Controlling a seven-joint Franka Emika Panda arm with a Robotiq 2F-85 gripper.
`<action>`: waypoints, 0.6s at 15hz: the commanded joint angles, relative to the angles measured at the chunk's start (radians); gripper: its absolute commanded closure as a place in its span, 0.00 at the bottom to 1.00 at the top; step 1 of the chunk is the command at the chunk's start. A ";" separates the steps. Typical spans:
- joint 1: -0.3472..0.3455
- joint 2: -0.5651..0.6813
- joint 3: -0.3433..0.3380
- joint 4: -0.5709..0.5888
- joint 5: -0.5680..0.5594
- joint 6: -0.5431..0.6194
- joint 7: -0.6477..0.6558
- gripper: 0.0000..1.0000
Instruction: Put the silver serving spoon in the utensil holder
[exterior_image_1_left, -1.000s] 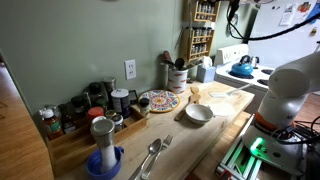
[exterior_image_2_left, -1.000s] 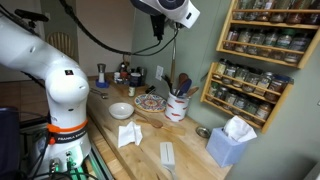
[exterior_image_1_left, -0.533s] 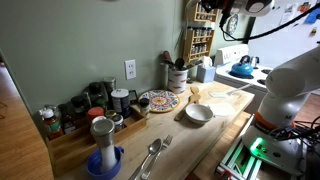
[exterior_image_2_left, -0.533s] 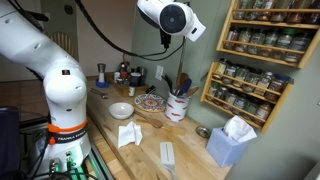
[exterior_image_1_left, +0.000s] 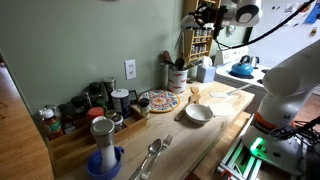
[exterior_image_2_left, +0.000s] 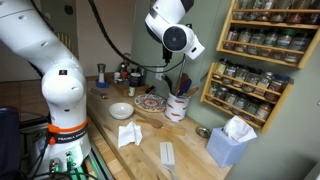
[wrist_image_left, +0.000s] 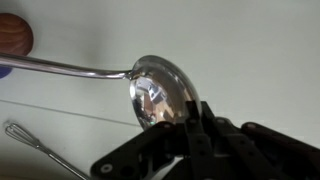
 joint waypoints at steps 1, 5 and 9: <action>-0.040 0.035 0.019 -0.026 -0.006 -0.037 -0.021 0.98; -0.055 0.075 0.018 -0.049 -0.017 -0.051 -0.063 0.98; -0.056 0.121 0.024 -0.062 -0.047 -0.074 -0.080 0.98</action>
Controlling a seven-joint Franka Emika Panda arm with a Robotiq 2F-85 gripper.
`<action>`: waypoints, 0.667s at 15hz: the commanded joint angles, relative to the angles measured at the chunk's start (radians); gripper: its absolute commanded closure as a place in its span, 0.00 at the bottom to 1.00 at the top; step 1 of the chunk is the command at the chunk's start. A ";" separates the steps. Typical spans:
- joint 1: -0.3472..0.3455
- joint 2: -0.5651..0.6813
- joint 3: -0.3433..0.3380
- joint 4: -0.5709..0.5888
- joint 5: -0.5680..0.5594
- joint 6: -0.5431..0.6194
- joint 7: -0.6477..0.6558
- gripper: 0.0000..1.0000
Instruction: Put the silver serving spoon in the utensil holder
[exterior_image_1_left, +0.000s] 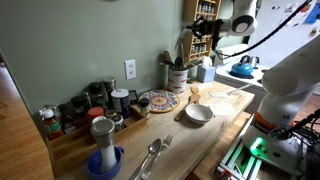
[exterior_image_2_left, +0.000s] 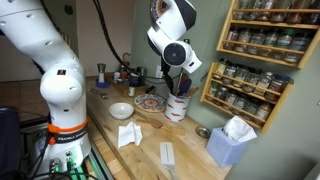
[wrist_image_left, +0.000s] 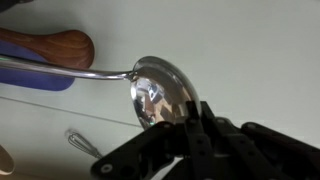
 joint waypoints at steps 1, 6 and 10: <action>-0.018 0.044 0.014 -0.016 -0.050 -0.037 -0.008 0.98; -0.013 0.093 0.028 -0.013 -0.137 -0.032 0.006 0.98; -0.013 0.094 0.026 0.003 -0.186 -0.028 0.009 0.68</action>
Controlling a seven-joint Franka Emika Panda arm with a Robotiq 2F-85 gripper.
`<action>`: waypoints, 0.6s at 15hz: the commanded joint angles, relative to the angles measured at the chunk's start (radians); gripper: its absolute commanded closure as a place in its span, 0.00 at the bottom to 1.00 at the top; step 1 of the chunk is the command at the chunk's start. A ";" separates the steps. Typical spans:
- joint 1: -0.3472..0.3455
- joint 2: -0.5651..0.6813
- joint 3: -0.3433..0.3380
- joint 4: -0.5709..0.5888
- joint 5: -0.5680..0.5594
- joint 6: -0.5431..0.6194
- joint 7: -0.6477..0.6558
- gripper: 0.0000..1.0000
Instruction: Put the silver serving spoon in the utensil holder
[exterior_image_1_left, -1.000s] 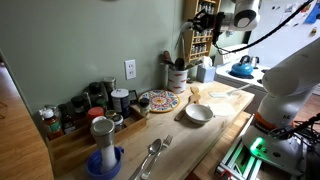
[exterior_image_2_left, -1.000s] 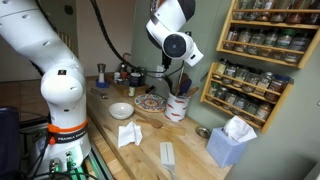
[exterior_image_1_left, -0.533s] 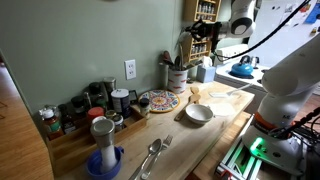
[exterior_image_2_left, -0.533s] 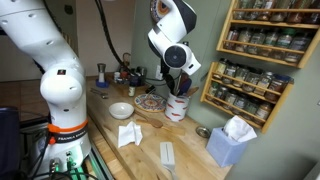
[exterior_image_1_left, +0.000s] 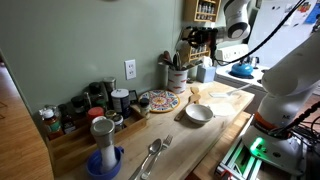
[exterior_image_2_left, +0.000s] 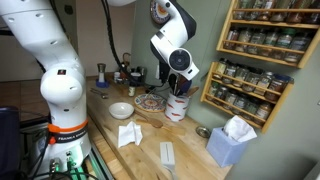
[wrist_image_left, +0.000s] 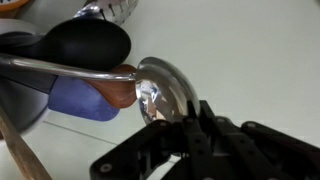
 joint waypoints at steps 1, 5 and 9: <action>-0.014 -0.005 -0.001 0.003 -0.066 -0.001 0.027 0.68; -0.028 -0.067 0.003 0.004 -0.155 0.015 0.068 0.38; -0.072 -0.161 0.026 0.005 -0.364 0.088 0.223 0.09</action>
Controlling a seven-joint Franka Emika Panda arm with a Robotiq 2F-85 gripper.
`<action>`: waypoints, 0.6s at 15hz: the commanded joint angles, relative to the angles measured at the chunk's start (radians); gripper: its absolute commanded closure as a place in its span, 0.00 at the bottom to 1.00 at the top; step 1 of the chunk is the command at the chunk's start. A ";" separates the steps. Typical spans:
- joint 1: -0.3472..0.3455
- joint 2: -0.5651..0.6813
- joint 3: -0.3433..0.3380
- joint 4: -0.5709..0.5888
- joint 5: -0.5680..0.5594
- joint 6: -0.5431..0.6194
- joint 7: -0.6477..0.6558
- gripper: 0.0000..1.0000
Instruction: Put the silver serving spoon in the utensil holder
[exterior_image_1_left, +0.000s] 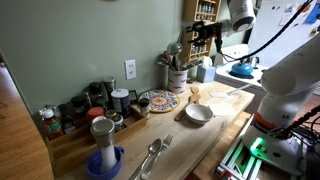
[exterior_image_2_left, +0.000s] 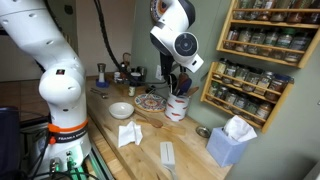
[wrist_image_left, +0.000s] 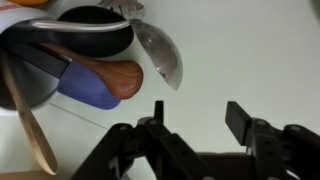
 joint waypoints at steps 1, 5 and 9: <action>-0.051 -0.111 0.031 -0.024 -0.232 0.096 0.181 0.01; -0.139 -0.183 0.073 -0.047 -0.533 0.114 0.372 0.00; -0.157 -0.238 0.052 -0.050 -0.862 0.004 0.561 0.01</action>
